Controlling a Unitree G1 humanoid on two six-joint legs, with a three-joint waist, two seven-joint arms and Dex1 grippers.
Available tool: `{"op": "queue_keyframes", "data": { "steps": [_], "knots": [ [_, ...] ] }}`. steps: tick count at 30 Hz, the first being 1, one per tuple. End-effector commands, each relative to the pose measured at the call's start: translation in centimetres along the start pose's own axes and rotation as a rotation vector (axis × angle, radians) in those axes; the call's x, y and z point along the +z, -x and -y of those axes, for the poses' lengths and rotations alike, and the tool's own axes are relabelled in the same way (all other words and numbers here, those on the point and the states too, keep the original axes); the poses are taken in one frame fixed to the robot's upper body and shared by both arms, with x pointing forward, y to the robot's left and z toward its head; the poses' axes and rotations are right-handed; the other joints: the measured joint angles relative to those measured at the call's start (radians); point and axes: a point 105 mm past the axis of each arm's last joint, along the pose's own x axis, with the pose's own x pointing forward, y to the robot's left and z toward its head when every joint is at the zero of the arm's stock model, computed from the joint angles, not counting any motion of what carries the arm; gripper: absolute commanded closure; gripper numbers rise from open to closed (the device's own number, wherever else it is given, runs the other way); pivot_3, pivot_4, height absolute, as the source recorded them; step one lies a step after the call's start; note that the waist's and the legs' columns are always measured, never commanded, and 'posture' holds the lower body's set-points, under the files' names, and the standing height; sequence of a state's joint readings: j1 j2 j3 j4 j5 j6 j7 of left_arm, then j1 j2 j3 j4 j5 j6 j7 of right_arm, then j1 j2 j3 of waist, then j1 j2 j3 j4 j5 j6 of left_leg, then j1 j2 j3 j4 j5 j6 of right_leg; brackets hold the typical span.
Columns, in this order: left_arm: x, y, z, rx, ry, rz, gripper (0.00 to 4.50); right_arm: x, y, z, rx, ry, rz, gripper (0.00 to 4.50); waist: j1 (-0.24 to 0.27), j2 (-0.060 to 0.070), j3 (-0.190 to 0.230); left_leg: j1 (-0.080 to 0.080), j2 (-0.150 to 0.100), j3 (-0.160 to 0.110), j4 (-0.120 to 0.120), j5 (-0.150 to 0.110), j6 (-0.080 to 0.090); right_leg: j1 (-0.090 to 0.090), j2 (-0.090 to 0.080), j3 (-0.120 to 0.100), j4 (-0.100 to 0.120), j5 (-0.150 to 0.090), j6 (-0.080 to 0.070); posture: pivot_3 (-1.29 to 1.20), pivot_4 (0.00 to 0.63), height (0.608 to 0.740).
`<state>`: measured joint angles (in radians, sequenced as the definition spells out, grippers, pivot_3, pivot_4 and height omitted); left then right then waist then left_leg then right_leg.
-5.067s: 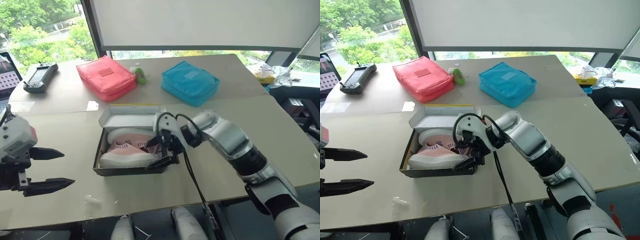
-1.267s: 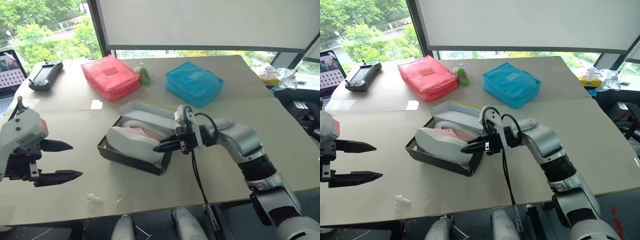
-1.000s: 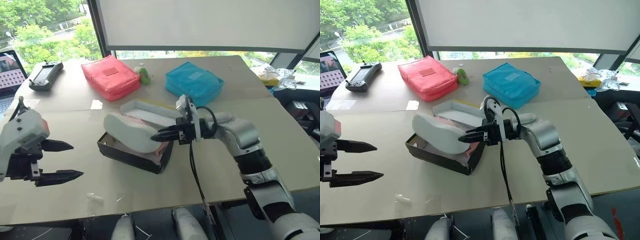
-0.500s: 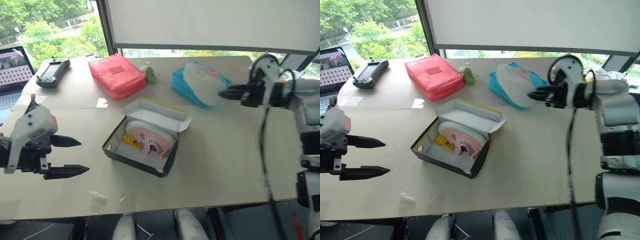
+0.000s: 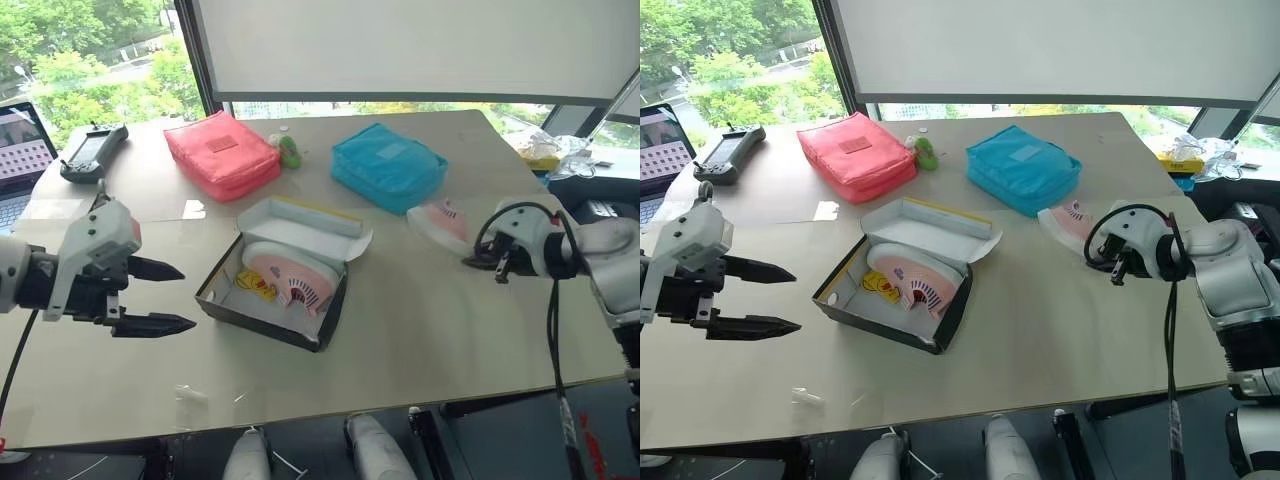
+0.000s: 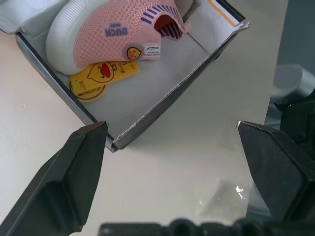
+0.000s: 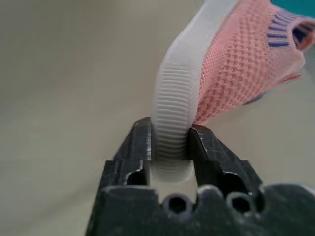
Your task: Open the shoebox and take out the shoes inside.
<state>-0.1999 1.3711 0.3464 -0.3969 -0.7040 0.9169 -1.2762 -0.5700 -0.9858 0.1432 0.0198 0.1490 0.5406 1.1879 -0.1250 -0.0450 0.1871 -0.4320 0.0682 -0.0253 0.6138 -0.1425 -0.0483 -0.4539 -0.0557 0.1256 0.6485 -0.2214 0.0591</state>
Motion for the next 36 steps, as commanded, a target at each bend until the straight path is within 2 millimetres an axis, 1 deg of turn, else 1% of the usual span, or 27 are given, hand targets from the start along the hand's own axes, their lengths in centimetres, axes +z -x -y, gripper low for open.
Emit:
{"op": "queue_keyframes", "data": {
  "steps": [1,2,4,5,6,7,9,11,13,15,18,19,20,21,22,23,25,28,32,35,36],
  "knots": [
    [0.5,0.5,-0.1,0.021,-0.038,-0.007,0.0,2.4,0.7,-1.9,0.086,0.009,0.049,1.68,0.002,0.0,0.0,0.0,0.0,0.0,0.0,0.0,0.0,0.0,0.0,0.0,0.0,0.0,0.0,0.0,0.15,0.74],
    [0.5,0.6,-0.1,0.024,-0.037,-0.01,0.0,2.8,1.0,-2.0,0.095,0.002,0.056,1.25,0.003,0.0,0.0,0.0,0.0,0.0,0.0,0.0,0.0,0.0,0.0,0.0,0.0,0.0,0.0,0.0,0.15,0.74],
    [0.4,0.7,0.0,0.028,-0.035,-0.012,0.0,3.4,1.7,-2.1,0.103,0.005,0.062,0.66,0.006,0.0,0.0,0.0,0.0,0.0,0.001,0.0,0.0,0.0,0.0,0.0,0.0,0.0,0.0,0.0,0.15,0.74],
    [0.4,0.7,0.0,0.03,-0.033,-0.011,0.0,3.9,2.3,-2.0,0.099,0.006,0.074,0.24,0.007,0.0,0.0,0.0,0.0,0.0,0.001,0.0,0.0,0.0,0.0,0.0,0.0,0.0,0.0,0.0,0.15,0.74],
    [0.4,0.7,0.1,0.03,-0.032,-0.011,0.0,4.6,2.9,-1.7,0.092,0.004,0.098,0.04,0.008,0.0,0.0,0.0,0.0,0.0,0.001,0.0,0.0,0.0,0.0,0.0,0.0,0.0,0.0,0.0,0.15,0.74],
    [0.3,0.7,0.2,0.031,-0.031,-0.012,0.0,5.6,3.6,-1.4,0.085,0.0,0.137,0.04,0.009,0.0,0.0,0.0,0.0,0.0,0.001,0.0,0.0,0.0,0.0,0.0,0.0,0.0,0.0,0.0,0.15,0.74],
    [0.2,0.7,0.3,0.034,-0.028,-0.012,0.0,8.3,4.6,-0.7,0.062,0.011,0.245,0.04,0.005,0.001,0.0,0.0,0.0,0.0,0.001,0.0,0.0,-0.001,0.0,0.0,0.0,0.0,0.0,0.0,0.15,0.74],
    [0.2,0.8,0.3,0.038,-0.026,-0.014,0.0,10.7,4.7,-0.7,0.07,0.032,0.331,0.04,0.0,0.001,0.0,0.0,0.0,0.0,0.001,0.0,0.0,-0.001,0.0,0.0,0.0,0.0,-0.001,0.0,0.15,0.74],
    [0.1,0.8,0.2,0.05,-0.023,-0.014,0.0,13.0,2.7,-2.0,0.123,0.102,0.379,0.04,-0.003,0.0,0.0,0.001,0.001,0.0,0.0,0.0,0.0,-0.001,0.001,0.0,0.0,0.0,-0.001,0.0,0.15,0.74],
    [0.0,0.9,-0.1,0.06,-0.024,-0.018,0.0,14.7,0.0,-3.1,0.139,0.182,0.387,0.04,-0.004,0.0,0.0,0.002,0.001,-0.001,-0.001,0.0,0.0,0.0,0.001,0.0,0.0,0.001,-0.002,0.0,0.15,0.74],
    [0.0,0.8,-0.2,0.063,-0.026,-0.018,0.0,17.2,-3.4,-3.4,0.075,0.265,0.424,0.04,-0.002,0.0,0.0,0.001,0.001,-0.001,-0.001,0.0,0.0,-0.001,0.001,0.0,0.0,0.001,-0.002,0.0,0.15,0.74],
    [0.0,0.8,-0.2,0.065,-0.026,-0.016,0.0,18.0,-4.6,-4.4,0.088,0.301,0.439,0.04,-0.001,0.0,0.0,0.0,0.001,-0.001,-0.001,0.0,0.0,-0.002,0.001,0.0,0.0,0.001,-0.001,0.0,0.15,0.74],
    [0.0,0.8,-0.2,0.067,-0.026,-0.016,0.0,18.6,-5.4,-5.2,0.101,0.326,0.45,0.04,0.0,0.0,0.0,-0.003,0.001,-0.001,0.0,0.0,0.0,-0.003,0.001,0.0,0.0,0.001,-0.001,0.0,0.15,0.74],
    [-0.1,0.9,-0.2,0.072,-0.024,-0.017,0.0,18.9,-6.1,-6.4,0.126,0.388,0.445,0.04,0.003,0.0,0.0,-0.004,0.001,-0.001,0.0,0.0,0.0,-0.004,0.001,0.0,0.0,0.003,0.001,0.0,0.15,0.74],
    [-0.1,0.9,-0.2,0.076,-0.022,-0.019,0.0,19.0,-6.6,-7.2,0.141,0.431,0.441,0.04,0.007,0.0,0.0,-0.006,0.001,-0.001,0.0,0.0,0.0,-0.004,0.001,-0.001,0.0,0.004,0.005,0.0,0.15,0.74],
    [-0.2,1.0,-0.1,0.078,-0.018,-0.02,0.0,18.7,-7.1,-7.8,0.152,0.496,0.412,0.04,0.01,0.0,0.0,-0.007,0.001,-0.002,0.0,0.0,0.0,-0.005,0.001,-0.002,0.0,0.004,0.006,0.0,0.15,0.74],
    [-0.3,1.1,0.0,0.084,-0.011,-0.021,0.0,18.6,-7.8,-8.5,0.155,0.568,0.384,0.04,0.017,0.0,0.0,-0.008,0.001,-0.002,0.0,0.0,0.0,-0.005,0.001,-0.002,-0.001,0.003,0.005,0.0,0.15,0.74],
    [-0.5,1.1,0.1,0.09,-0.005,-0.022,0.0,18.8,-8.3,-9.0,0.157,0.612,0.387,0.04,0.024,0.0,0.0,-0.009,0.001,-0.002,-0.001,-0.001,-0.001,-0.005,0.001,-0.002,-0.001,0.003,0.005,0.0,0.15,0.74],
    [-0.6,1.3,0.5,0.098,0.002,-0.023,0.0,19.3,-9.3,-9.0,0.129,0.692,0.381,0.04,0.024,0.0,0.0,-0.008,0.001,-0.002,0.0,-0.001,-0.001,-0.005,0.001,-0.003,0.0,0.002,0.006,0.0,0.15,0.74],
    [-0.7,1.4,0.6,0.107,0.007,-0.024,0.0,19.3,-10.1,-8.8,0.093,0.763,0.362,0.04,0.023,0.0,0.0,-0.007,0.001,-0.002,0.001,0.0,0.0,-0.005,0.001,-0.003,0.0,0.003,0.004,0.0,0.15,0.74],
    [-0.7,1.5,0.7,0.108,0.009,-0.024,0.0,19.2,-10.4,-9.0,0.098,0.779,0.356,0.04,0.023,0.0,0.0,-0.007,0.001,-0.002,0.001,0.0,0.0,-0.005,0.001,-0.003,0.0,0.003,0.003,0.0,0.15,0.74]
  ]
}}
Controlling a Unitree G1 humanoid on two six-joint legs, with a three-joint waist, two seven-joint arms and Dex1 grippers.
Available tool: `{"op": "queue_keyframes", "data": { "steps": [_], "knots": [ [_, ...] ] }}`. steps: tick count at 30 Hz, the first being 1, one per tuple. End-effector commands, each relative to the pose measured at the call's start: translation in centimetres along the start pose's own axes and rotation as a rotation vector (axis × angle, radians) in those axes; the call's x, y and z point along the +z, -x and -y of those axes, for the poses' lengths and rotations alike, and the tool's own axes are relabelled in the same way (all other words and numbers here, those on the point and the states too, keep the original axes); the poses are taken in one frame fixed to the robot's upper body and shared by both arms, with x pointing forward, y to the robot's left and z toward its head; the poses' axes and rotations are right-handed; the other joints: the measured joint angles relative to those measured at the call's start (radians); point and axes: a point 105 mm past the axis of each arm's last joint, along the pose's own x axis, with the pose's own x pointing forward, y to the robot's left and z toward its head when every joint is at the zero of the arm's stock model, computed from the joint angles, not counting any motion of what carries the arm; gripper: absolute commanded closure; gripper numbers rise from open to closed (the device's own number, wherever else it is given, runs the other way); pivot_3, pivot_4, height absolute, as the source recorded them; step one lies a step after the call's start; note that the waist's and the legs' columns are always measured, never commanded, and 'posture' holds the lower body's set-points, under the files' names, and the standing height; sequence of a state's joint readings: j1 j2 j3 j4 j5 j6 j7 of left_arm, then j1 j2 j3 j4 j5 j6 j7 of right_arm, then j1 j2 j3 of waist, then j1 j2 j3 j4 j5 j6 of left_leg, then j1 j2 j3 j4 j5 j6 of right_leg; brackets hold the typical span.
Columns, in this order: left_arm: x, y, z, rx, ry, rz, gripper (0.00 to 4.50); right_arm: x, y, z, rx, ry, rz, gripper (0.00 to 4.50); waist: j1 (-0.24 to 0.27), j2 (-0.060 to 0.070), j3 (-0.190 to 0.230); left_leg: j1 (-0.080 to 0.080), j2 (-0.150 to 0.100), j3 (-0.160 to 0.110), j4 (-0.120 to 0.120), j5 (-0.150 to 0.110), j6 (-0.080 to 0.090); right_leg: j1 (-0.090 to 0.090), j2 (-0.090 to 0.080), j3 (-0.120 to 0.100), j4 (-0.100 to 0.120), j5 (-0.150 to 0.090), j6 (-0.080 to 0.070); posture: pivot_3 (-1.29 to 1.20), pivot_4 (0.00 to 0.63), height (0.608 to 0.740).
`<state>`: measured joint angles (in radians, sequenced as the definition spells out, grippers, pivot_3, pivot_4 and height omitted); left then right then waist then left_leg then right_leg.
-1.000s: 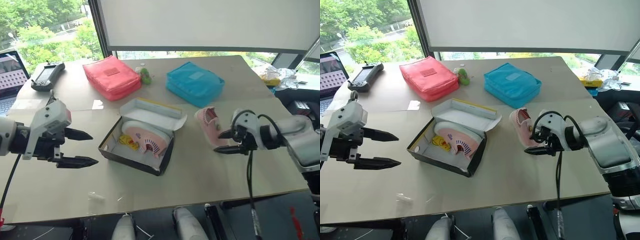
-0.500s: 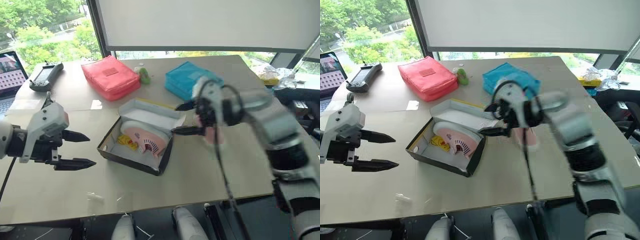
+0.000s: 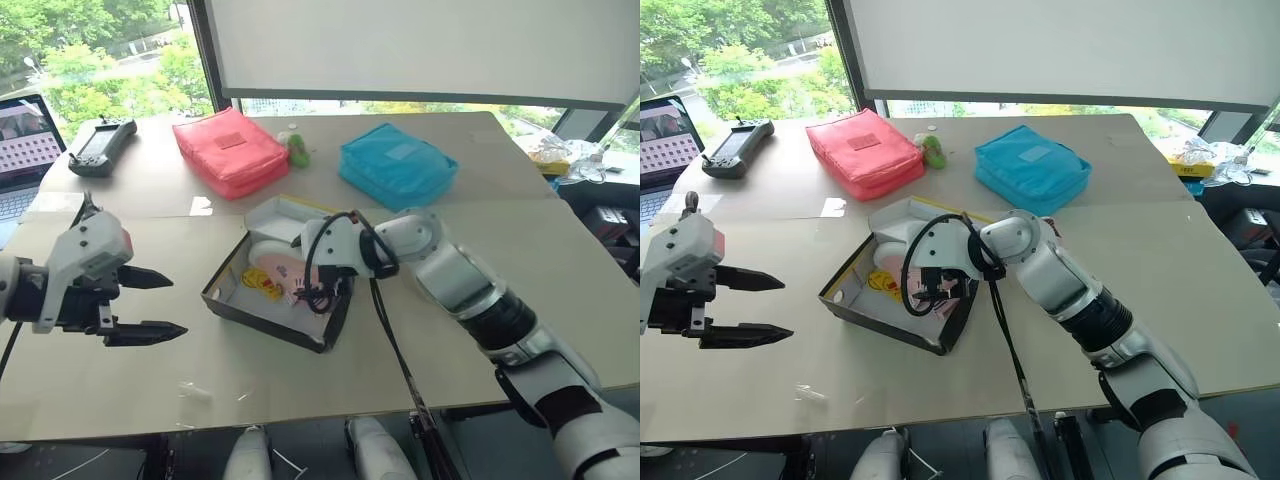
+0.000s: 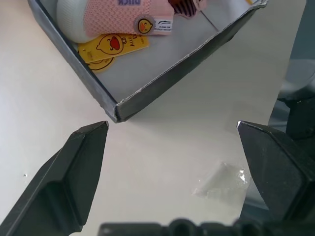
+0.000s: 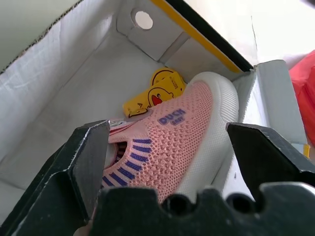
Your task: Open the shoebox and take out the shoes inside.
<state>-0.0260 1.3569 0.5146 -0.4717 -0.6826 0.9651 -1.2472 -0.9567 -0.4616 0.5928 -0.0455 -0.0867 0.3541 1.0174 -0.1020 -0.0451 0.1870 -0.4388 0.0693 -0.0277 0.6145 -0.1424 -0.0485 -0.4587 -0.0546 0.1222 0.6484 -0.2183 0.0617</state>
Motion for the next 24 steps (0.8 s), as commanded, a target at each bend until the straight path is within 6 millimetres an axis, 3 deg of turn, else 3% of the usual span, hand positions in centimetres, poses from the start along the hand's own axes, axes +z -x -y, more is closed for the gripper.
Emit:
{"op": "queue_keyframes", "data": {
  "steps": [1,12,20,24],
  "knots": [
    [0.6,0.8,0.1,0.04,-0.029,0.014,0.0,0.8,-0.4,0.6,-0.023,0.131,-0.008,0.04,0.001,0.0,0.0,0.0,0.0,0.0,0.0,0.0,0.0,0.0,0.0,0.0,0.0,0.0,-0.001,0.0,0.15,0.74],
    [0.5,1.1,0.6,0.05,-0.021,0.013,0.0,-0.2,-0.9,-1.3,0.082,0.282,-0.071,0.04,0.003,0.0,0.0,0.0,0.0,0.0,0.001,0.001,0.0,0.001,0.0,0.0,0.0,0.0,-0.001,0.0,0.15,0.74],
    [0.9,0.8,0.4,0.046,-0.032,0.022,0.0,-2.4,-2.2,-1.2,0.084,0.343,-0.152,0.04,0.002,-0.002,-0.001,0.002,0.0,0.0,0.001,0.001,0.0,0.002,0.0,0.0,0.0,0.0,-0.003,0.0,0.15,0.74],
    [0.9,0.7,0.2,0.049,-0.032,0.023,0.0,-2.4,-3.0,-1.0,0.053,0.368,-0.138,0.04,0.002,-0.004,-0.003,0.005,0.0,0.0,0.001,0.001,-0.001,0.005,0.0,0.0,0.0,-0.001,-0.004,0.0,0.15,0.74]
  ]
}}
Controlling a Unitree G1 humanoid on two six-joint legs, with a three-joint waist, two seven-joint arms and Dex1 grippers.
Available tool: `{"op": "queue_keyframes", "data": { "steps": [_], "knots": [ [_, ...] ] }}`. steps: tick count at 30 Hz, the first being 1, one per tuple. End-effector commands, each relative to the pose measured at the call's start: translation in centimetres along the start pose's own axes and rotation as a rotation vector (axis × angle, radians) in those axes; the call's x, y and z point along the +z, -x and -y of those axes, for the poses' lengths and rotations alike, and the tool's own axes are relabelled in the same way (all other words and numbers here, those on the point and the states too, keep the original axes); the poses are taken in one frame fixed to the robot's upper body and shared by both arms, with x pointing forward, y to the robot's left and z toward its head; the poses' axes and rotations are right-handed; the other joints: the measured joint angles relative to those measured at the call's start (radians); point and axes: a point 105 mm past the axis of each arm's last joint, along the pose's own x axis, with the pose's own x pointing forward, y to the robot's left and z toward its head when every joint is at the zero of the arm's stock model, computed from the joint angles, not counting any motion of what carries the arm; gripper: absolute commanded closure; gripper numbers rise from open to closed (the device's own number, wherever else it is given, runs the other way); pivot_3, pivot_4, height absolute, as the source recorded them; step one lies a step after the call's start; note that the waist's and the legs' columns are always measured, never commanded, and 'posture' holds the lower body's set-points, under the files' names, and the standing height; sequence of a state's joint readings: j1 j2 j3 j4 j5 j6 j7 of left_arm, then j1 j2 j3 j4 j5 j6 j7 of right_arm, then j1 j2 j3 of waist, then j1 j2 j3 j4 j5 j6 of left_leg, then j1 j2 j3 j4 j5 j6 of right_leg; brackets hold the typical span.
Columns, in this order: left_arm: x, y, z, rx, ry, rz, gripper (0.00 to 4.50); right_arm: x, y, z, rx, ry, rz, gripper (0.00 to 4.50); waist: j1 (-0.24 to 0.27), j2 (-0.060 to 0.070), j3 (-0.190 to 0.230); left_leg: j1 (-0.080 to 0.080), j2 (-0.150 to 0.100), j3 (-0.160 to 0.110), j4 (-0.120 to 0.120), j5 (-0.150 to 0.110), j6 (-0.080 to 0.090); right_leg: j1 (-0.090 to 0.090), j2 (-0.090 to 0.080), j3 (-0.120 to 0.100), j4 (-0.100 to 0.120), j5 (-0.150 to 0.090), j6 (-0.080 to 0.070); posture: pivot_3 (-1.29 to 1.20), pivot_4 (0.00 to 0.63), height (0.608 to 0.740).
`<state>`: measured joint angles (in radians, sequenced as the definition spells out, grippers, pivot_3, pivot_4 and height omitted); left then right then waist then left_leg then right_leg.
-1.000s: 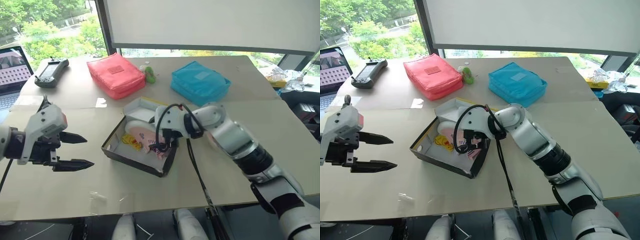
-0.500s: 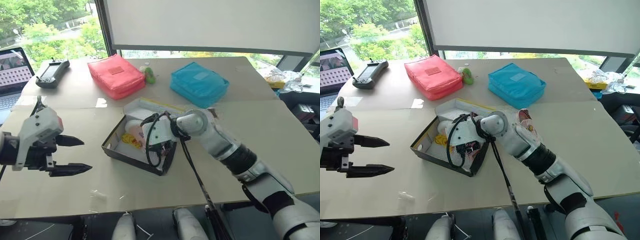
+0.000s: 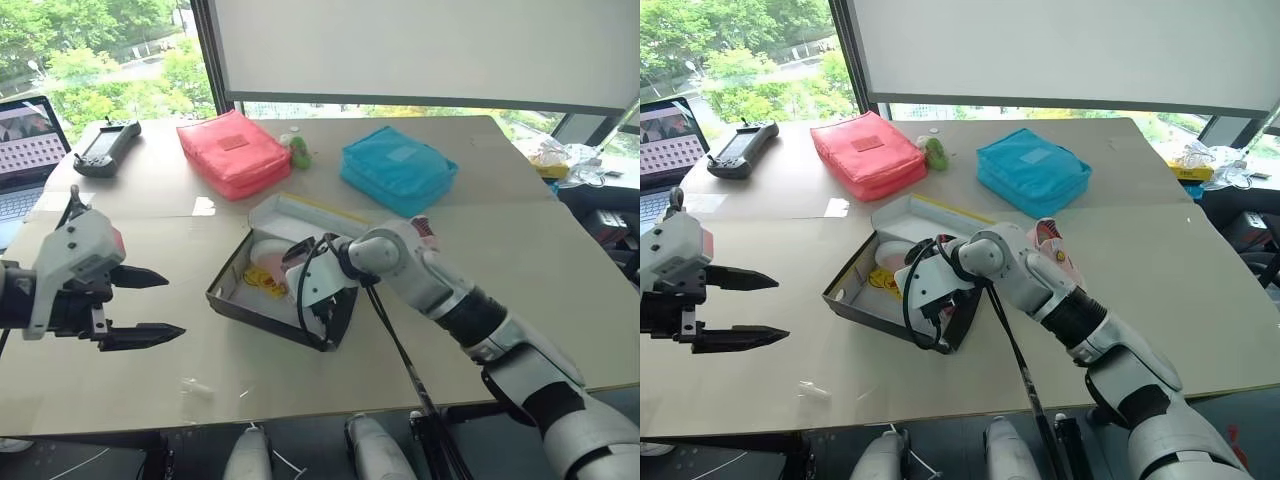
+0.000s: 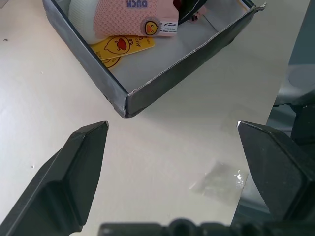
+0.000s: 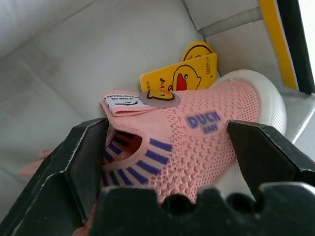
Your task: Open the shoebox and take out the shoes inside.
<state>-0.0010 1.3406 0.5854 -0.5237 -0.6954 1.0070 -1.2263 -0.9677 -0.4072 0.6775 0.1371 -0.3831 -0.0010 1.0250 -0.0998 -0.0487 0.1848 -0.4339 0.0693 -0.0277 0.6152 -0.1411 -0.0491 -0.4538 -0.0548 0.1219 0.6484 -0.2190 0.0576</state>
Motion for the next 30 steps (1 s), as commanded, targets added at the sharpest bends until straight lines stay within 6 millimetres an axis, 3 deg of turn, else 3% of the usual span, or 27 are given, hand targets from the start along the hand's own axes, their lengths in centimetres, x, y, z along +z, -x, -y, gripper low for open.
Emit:
{"op": "queue_keyframes", "data": {
  "steps": [1,2,5,15,23,30],
  "knots": [
    [0.5,0.3,-0.3,0.017,-0.022,0.009,0.0,-0.5,-0.5,0.3,-0.03,0.019,-0.018,0.04,0.0,-0.001,-0.001,0.0,0.0,0.0,0.0,0.0,0.0,0.0,0.0,0.0,0.0,0.0,0.0,0.0,0.15,0.74],
    [0.5,0.3,-0.3,0.018,-0.021,0.009,0.0,-0.4,-0.6,0.5,-0.044,0.019,-0.011,0.04,-0.001,-0.002,-0.001,0.001,0.0,0.0,0.0,0.001,0.0,0.001,0.0,0.0,0.0,0.001,0.0,0.0,0.15,0.74],
    [0.5,0.3,-0.4,0.02,-0.02,0.008,0.0,0.2,-0.8,1.0,-0.068,0.008,0.015,0.71,-0.003,-0.003,-0.002,0.003,0.0,0.0,0.0,0.001,0.0,0.003,0.0,0.0,0.0,0.001,-0.001,0.0,0.15,0.74],
    [0.8,0.3,-0.4,0.033,-0.036,0.021,0.0,1.3,-0.6,1.5,-0.105,0.01,0.058,4.26,-0.023,-0.003,-0.002,0.003,0.0,0.0,-0.001,0.002,0.0,0.002,0.0,0.0,0.0,0.001,-0.002,0.0,0.15,0.74],
    [1.0,0.1,-0.5,0.033,-0.042,0.026,0.0,1.8,-0.3,2.8,-0.185,-0.008,0.086,4.38,-0.025,-0.003,-0.002,0.003,0.0,0.0,-0.005,0.002,0.0,0.0,0.0,0.0,0.0,0.001,-0.001,0.0,0.15,0.74],
    [1.0,-0.1,-0.7,0.03,-0.04,0.023,0.0,2.5,1.5,4.8,-0.257,-0.061,0.146,4.38,-0.025,-0.003,-0.002,0.002,0.0,0.0,-0.005,0.002,0.0,0.0,0.0,0.0,0.0,0.001,-0.001,0.0,0.15,0.74]
  ]
}}
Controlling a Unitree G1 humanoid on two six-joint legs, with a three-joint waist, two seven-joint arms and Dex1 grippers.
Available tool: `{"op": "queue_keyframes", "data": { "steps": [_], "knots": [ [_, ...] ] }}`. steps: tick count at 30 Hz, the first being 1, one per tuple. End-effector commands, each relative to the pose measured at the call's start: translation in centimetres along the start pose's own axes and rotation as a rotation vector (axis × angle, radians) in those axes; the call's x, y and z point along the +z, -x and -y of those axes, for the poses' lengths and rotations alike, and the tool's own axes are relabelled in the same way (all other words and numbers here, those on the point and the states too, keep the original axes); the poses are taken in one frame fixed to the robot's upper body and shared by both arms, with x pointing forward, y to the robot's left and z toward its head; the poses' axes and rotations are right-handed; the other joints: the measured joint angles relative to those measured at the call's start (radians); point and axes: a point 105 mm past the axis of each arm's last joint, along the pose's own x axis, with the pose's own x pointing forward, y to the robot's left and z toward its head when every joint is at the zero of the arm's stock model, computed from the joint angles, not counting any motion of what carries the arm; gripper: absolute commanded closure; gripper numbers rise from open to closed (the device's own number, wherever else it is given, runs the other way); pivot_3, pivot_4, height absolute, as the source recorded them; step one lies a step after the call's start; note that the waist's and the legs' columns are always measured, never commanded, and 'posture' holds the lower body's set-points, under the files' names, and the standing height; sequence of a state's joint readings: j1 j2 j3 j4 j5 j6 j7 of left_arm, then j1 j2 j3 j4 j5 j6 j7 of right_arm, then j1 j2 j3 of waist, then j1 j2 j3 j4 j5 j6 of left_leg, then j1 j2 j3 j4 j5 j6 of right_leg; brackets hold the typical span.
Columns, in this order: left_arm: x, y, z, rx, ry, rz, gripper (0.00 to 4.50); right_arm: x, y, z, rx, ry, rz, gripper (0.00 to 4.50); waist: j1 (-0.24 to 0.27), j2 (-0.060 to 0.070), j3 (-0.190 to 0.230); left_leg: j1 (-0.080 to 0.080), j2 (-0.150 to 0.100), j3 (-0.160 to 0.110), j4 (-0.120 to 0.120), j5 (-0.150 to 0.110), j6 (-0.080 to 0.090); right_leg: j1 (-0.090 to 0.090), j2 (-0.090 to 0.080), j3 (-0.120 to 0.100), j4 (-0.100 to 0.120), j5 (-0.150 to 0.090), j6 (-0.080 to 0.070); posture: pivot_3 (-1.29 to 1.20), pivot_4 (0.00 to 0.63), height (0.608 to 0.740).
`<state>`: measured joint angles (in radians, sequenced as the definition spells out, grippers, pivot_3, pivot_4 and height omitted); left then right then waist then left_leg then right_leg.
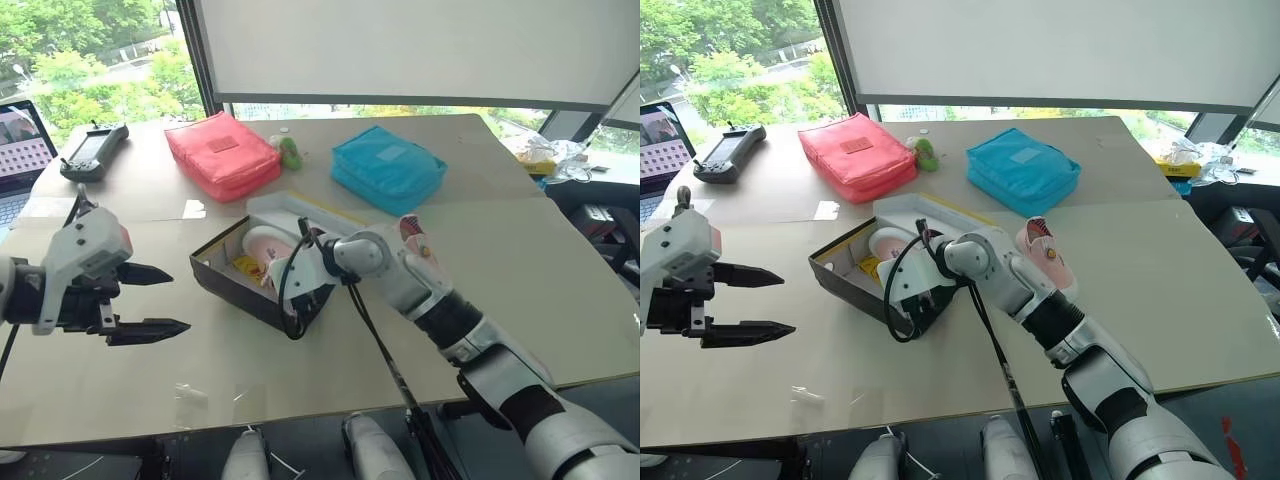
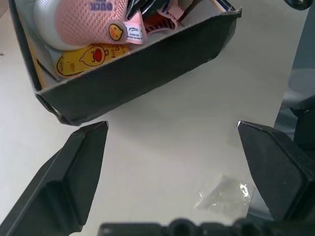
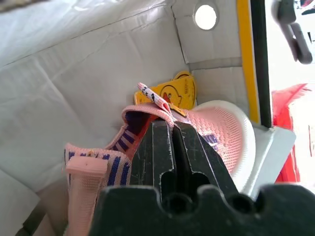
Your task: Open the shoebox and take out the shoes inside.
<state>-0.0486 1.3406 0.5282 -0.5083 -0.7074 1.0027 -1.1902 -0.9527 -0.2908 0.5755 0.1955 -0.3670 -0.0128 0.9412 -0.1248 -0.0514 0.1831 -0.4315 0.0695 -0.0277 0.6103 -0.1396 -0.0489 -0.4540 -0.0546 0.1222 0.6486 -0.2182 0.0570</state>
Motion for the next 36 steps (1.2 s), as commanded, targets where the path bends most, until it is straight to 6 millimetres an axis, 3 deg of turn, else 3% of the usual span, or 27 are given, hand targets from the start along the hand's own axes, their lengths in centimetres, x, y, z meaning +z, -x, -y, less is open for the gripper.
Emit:
{"op": "queue_keyframes", "data": {
  "steps": [1,7,20,26,28,36],
  "knots": [
    [0.7,0.4,-0.3,0.024,-0.041,0.015,0.0,1.9,1.7,2.8,-0.107,0.047,0.055,4.38,0.0,0.0,0.0,0.0,0.0,0.0,0.0,0.0,0.0,0.0,0.0,0.0,0.0,0.0,0.0,0.0,0.15,0.74],
    [0.8,0.3,-0.3,0.022,-0.044,0.018,0.0,2.7,2.3,3.4,-0.139,0.115,0.058,4.38,0.0,0.0,0.0,0.0,0.0,0.0,-0.001,0.0,0.0,-0.001,0.0,0.0,0.0,0.0,0.0,0.0,0.15,0.74],
    [0.9,0.2,0.1,0.012,-0.044,0.016,0.0,3.6,3.0,7.0,-0.307,0.158,0.069,4.38,-0.001,0.0,0.0,-0.001,0.0,0.0,-0.001,0.0,0.0,-0.001,0.0,0.0,0.0,0.0,0.0,0.0,0.15,0.74],
    [1.0,0.1,-0.1,0.012,-0.046,0.019,0.0,2.7,0.7,3.4,-0.19,0.051,0.088,4.38,-0.001,0.0,0.0,-0.001,0.0,0.0,-0.001,0.0,0.0,-0.001,0.0,0.0,0.0,0.0,0.0,0.0,0.15,0.74],
    [1.0,0.1,-0.2,0.013,-0.044,0.018,0.0,2.6,0.6,3.3,-0.195,0.048,0.087,4.38,-0.001,0.0,0.0,-0.001,0.0,0.0,-0.001,0.0,0.0,-0.001,0.0,0.0,0.0,0.0,0.0,0.0,0.15,0.74],
    [0.9,0.1,-0.2,0.015,-0.041,0.014,0.0,3.5,3.8,8.0,-0.352,-0.053,0.125,4.38,-0.001,0.0,0.0,-0.003,0.0,0.0,-0.001,0.0,0.0,-0.002,0.0,0.0,0.0,0.0,0.001,0.0,0.15,0.74]
  ]
}}
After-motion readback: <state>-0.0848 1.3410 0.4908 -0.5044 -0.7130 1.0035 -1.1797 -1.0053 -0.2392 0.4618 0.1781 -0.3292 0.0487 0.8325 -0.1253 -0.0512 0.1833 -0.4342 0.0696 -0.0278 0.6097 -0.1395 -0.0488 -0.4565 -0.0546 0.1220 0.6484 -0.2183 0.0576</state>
